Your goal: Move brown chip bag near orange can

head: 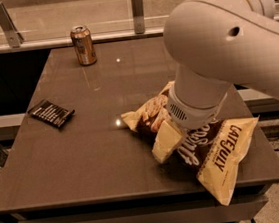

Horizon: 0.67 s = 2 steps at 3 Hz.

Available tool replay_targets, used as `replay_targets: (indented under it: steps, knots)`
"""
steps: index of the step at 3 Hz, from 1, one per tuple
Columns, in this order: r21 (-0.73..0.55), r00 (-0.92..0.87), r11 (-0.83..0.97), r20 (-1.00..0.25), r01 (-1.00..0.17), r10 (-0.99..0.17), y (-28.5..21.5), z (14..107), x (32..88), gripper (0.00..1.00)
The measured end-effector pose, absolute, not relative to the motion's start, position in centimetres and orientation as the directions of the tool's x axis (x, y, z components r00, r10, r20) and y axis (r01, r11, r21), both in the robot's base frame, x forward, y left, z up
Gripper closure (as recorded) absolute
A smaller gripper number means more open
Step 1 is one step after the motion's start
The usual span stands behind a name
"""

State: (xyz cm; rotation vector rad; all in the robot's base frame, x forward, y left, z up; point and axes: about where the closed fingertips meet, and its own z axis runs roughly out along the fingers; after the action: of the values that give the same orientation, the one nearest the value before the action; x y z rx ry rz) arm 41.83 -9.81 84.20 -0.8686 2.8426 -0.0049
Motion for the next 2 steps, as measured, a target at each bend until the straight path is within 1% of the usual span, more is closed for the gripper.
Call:
replay_targets:
  steps: [2]
  knots:
    - [-0.057,-0.815,0.830,-0.165,-0.555,-0.556,-9.77,84.45,41.73,0.65]
